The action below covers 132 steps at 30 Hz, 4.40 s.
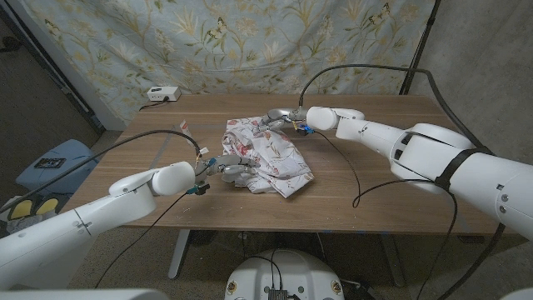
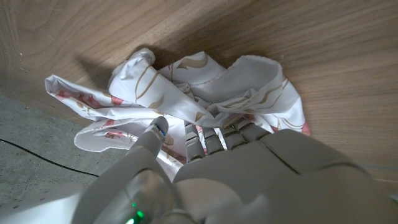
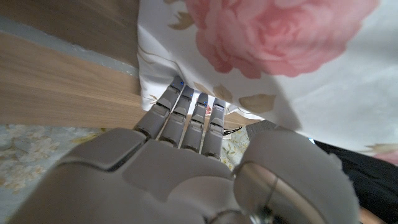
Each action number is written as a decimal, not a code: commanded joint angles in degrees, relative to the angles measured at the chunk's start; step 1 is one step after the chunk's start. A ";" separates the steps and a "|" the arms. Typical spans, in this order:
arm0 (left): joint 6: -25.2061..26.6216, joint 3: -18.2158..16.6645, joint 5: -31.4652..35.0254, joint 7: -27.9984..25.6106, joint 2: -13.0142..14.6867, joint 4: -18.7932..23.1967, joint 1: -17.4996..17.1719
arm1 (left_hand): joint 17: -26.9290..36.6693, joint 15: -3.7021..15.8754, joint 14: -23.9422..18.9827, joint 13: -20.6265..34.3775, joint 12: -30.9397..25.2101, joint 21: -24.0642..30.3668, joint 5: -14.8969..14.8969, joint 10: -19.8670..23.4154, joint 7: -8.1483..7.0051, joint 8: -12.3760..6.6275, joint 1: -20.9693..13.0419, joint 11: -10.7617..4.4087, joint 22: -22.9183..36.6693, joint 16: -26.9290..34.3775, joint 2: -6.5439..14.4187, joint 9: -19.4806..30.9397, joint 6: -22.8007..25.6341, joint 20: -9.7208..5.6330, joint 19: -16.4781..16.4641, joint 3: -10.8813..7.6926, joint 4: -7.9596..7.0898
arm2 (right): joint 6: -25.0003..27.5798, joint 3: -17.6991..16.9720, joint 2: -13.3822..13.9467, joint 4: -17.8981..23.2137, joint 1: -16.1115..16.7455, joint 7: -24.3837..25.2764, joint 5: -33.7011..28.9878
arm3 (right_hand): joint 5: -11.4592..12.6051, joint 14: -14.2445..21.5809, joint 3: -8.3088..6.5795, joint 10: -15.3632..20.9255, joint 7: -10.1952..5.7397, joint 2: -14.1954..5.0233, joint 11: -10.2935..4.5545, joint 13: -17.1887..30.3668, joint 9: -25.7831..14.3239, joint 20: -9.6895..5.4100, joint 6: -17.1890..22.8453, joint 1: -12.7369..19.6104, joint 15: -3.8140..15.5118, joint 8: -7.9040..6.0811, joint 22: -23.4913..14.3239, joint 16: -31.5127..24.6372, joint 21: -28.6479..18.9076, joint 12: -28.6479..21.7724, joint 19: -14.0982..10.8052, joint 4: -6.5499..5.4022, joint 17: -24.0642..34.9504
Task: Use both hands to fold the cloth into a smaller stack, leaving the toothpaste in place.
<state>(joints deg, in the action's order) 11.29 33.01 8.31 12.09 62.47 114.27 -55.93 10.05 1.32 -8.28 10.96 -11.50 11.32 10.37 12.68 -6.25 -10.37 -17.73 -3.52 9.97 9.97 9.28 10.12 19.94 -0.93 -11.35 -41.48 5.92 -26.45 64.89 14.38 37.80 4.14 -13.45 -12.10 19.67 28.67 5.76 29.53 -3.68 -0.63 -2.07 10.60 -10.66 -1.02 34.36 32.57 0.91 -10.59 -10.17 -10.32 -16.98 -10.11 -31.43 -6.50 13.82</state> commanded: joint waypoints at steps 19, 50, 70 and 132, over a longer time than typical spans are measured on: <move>-3.13 -1.30 0.66 -0.66 0.77 -0.37 -1.29 | 0.00 -0.76 -0.73 0.02 -0.33 0.45 -0.04 0.32 0.17 -0.05 -0.42 0.17 0.34 0.41 0.20 0.10 -0.09 1.33 -1.23 -0.09 0.44 | 14.71 -11.97 12.87 38.53 8.63 -6.42 -4.69 | -0.07 0.27 0.58 0.04 -0.43 0.09 0.71 0.20 0.01 0.80 -0.03 -0.36 -1.15 -0.31 -0.21 -0.72 -0.05 -0.59 -0.38 -0.23 -0.52; -4.94 -1.70 1.18 -0.31 0.33 -1.82 -0.64 | 0.04 -0.77 -0.87 0.02 -0.33 0.47 -0.06 0.37 0.09 -0.06 -0.48 0.20 0.36 0.47 0.13 0.10 -0.01 1.30 -1.11 -0.01 0.45 | 23.79 -19.31 23.69 56.19 18.88 -6.58 -6.89 | 0.05 0.55 0.91 1.05 -0.59 -0.12 0.86 0.23 0.02 0.92 0.77 -0.41 -1.00 -0.60 -0.21 -1.03 0.32 -0.97 -0.74 -0.18 -1.11; -6.27 -1.64 1.56 0.17 0.17 -2.70 -0.36 | 0.05 -0.76 -0.87 0.02 -0.31 0.45 -0.06 0.33 0.10 -0.06 -0.45 0.23 0.35 0.46 0.10 0.10 0.02 1.30 -0.98 0.02 0.41 | 29.04 -21.50 27.12 63.89 25.67 -5.97 -6.93 | 0.16 -0.32 1.22 1.26 -0.84 -0.54 1.11 0.24 0.03 0.35 0.29 -0.99 -0.35 -0.41 -0.16 -0.93 1.00 -1.00 -0.09 -0.48 -1.36; -6.84 -1.30 1.52 2.32 0.93 -3.77 0.10 | 0.03 -0.97 -0.61 0.02 -0.28 0.45 -0.02 0.20 0.30 -0.04 -0.47 0.19 0.37 0.42 0.17 0.10 -0.07 1.44 -0.60 0.11 0.33 | 29.93 -16.19 22.66 59.83 26.09 -5.75 -8.95 | 0.61 0.01 1.31 0.71 -0.82 -4.48 1.31 0.28 0.01 -0.20 -0.17 -4.06 0.35 -0.41 -0.15 -1.59 1.79 -0.86 -0.61 -2.14 -1.51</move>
<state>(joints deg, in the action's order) 4.25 32.22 9.56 15.19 63.01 109.88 -55.31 9.97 1.04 -8.60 10.79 -11.39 11.50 10.37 12.60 -6.15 -10.18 -17.73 -3.57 10.27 10.21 9.28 10.01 19.63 -0.42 -11.26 -41.32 6.07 3.07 50.76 35.40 93.26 29.71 -17.58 -23.56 19.95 28.28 7.11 30.14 -4.40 -4.63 -0.84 10.80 -10.50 -1.13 34.06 28.58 1.12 -10.80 -9.95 -11.71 -15.25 -10.80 -31.79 -8.31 12.24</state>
